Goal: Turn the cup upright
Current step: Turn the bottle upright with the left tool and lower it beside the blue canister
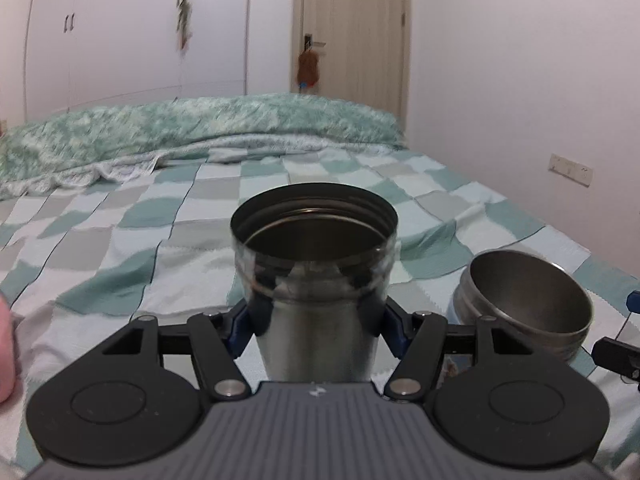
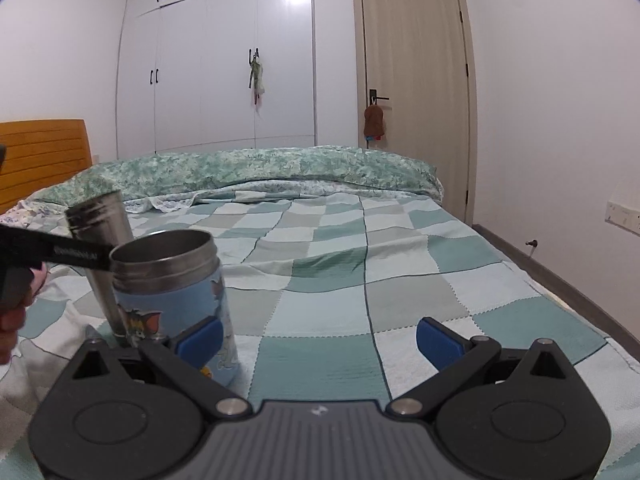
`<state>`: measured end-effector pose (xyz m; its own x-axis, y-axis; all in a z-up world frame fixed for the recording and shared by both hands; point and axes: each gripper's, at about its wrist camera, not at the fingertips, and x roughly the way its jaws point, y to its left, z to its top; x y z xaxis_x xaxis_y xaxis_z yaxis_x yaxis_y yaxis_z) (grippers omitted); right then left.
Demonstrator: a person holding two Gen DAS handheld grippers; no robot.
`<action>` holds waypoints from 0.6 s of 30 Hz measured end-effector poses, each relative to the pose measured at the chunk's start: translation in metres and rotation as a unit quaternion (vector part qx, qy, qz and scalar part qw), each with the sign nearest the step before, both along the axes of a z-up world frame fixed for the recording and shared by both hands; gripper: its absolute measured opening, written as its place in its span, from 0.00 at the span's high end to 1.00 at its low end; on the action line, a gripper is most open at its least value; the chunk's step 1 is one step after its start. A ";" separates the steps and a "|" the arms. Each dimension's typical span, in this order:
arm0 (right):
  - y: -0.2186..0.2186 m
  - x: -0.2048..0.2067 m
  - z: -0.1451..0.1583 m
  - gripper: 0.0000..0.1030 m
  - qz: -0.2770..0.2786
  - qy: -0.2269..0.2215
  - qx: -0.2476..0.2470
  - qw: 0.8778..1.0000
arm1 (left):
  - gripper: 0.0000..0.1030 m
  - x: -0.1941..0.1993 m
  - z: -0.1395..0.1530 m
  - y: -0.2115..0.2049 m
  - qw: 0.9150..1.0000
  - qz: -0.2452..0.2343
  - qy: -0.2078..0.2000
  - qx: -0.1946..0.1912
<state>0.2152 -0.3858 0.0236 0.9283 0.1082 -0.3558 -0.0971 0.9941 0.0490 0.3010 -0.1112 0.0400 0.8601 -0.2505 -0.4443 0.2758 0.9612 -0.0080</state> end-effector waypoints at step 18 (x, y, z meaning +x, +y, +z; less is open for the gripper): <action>0.012 -0.047 0.031 0.00 0.016 -0.037 0.014 0.999 | 0.00 -0.073 0.053 0.032 0.998 0.018 -0.065 -0.003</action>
<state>0.1679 -0.3739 0.0544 0.9479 0.1468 -0.2828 -0.1330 0.9888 0.0675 0.2277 -0.0797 0.0935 0.9188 -0.2218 -0.3265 0.2411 0.9703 0.0194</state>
